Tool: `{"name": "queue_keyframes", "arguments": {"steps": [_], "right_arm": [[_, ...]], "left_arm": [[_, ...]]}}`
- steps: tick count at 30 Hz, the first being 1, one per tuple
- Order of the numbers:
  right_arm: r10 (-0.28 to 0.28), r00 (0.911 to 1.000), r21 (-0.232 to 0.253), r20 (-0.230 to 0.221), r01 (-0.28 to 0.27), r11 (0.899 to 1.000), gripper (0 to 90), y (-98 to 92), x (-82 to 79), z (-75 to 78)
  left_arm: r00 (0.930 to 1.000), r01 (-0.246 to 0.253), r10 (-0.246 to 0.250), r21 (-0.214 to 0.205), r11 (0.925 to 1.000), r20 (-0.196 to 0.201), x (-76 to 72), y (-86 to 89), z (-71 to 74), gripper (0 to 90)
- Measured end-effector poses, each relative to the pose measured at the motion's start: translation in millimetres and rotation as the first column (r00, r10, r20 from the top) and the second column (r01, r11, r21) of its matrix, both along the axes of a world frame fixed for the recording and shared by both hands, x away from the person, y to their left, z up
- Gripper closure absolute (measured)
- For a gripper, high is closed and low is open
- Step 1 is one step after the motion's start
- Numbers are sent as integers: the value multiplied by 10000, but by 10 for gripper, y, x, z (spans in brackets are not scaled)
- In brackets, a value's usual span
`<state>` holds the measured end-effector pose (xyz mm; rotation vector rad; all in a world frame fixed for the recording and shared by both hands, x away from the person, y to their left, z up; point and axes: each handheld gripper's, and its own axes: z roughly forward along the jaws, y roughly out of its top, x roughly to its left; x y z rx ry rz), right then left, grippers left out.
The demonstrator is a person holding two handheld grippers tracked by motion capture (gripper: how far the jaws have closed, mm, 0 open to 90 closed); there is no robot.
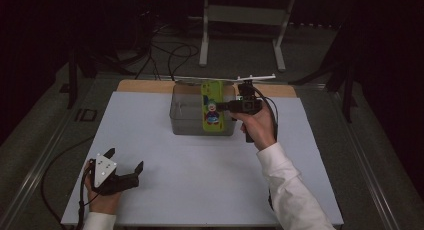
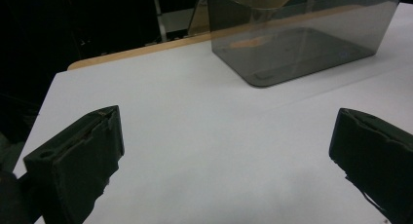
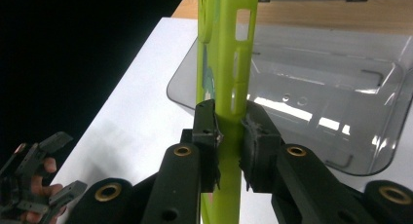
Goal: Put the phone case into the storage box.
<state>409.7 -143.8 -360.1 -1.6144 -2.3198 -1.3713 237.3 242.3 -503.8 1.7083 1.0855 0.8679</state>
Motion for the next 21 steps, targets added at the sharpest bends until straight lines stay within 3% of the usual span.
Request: {"name": "queue_keyframes", "arguments": {"steps": [15,21], "right_arm": [[-537,9986,-422,-12,536,9977,786,-45,180,22],[-506,9987,-706,-13,504,9962,786,-12,202,36]], "left_arm": [[10000,-13,13,-6,10000,2,0,1,0,0],[10000,-12,12,8,10000,7,0,-1,0,0]]}}
